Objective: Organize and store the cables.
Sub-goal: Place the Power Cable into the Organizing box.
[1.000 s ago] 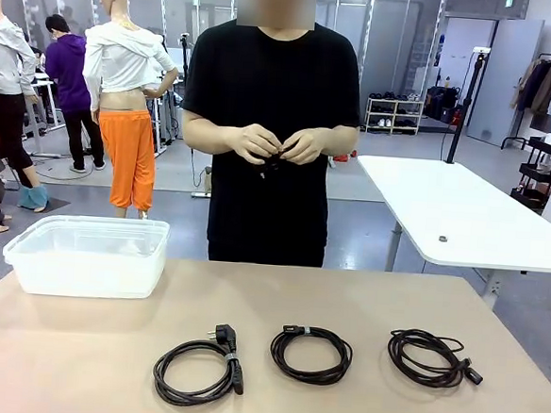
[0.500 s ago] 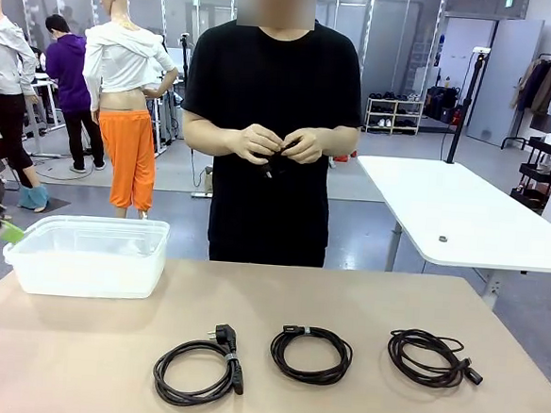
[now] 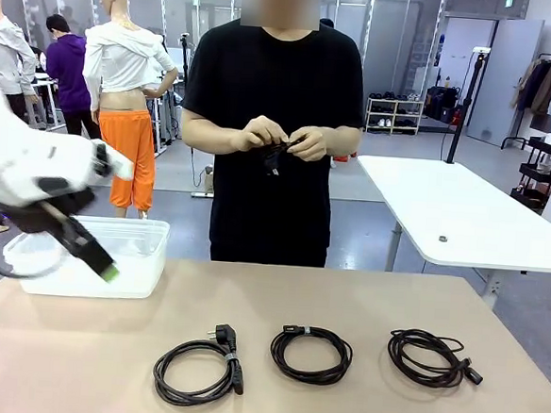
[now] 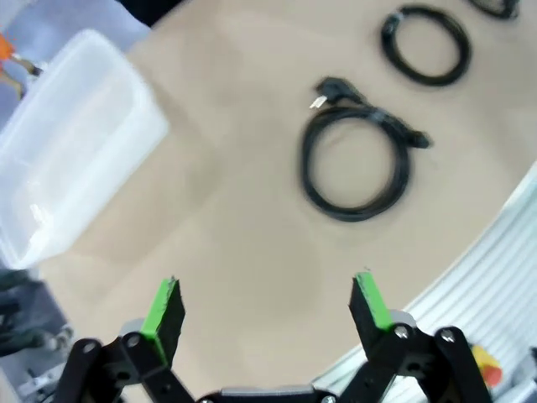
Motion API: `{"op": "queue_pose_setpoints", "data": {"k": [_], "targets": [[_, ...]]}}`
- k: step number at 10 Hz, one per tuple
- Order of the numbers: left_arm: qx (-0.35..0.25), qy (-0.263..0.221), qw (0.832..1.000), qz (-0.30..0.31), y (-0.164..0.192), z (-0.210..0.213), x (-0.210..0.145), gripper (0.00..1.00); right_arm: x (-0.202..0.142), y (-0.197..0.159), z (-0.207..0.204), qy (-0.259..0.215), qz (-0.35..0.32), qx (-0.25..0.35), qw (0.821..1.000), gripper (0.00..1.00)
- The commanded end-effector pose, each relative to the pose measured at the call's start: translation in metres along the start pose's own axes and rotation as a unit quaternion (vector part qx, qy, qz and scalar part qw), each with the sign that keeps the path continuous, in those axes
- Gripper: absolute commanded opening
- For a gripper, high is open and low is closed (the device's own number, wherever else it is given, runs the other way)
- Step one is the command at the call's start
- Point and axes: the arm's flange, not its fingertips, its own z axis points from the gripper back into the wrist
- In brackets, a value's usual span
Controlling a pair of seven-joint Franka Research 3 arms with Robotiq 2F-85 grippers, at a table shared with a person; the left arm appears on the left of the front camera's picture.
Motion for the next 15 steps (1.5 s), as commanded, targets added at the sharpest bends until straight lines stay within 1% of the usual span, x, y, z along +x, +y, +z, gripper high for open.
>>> {"op": "queue_pose_setpoints", "data": {"k": [1,2,3,5,6,7,8,9,14,15], "targets": [[-0.004,0.014,1.0,-0.001,-0.041,-0.031,0.035,1.0,0.0,-0.001,0.001,-0.003,0.004,0.001,1.0,1.0],[-0.013,0.015,1.0,0.013,-0.061,-0.043,0.048,1.0,0.0,-0.001,0.001,-0.003,0.004,0.001,1.0,1.0],[-0.016,0.016,1.0,0.013,-0.075,-0.055,0.062,1.0,0.0,-0.001,0.001,-0.003,0.004,0.001,1.0,1.0],[-0.002,0.03,0.999,-0.017,-0.105,-0.081,0.084,1.0,0.0,-0.001,0.001,-0.003,0.004,0.001,1.0,1.0],[-0.011,0.029,0.999,-0.015,-0.111,-0.085,0.092,1.0,0.0,-0.001,0.001,-0.003,0.004,0.001,1.0,1.0],[-0.026,0.035,0.999,-0.001,-0.112,-0.088,0.097,1.0,0.0,-0.001,0.001,-0.003,0.004,0.001,1.0,1.0],[-0.052,0.026,0.998,-0.037,-0.111,-0.084,0.091,1.0,0.0,-0.001,0.001,-0.003,0.004,0.001,1.0,1.0],[-0.031,0.034,0.999,-0.017,-0.109,-0.086,0.084,1.0,0.0,-0.001,0.001,-0.003,0.004,0.001,1.0,1.0],[-0.036,0.035,0.999,-0.019,-0.109,-0.088,0.088,1.0,0.0,-0.001,0.001,-0.003,0.004,0.001,1.0,1.0],[-0.019,0.038,0.997,0.066,-0.108,-0.095,0.091,1.0,0.0,-0.001,0.001,-0.003,0.004,0.001,1.0,1.0]]}}
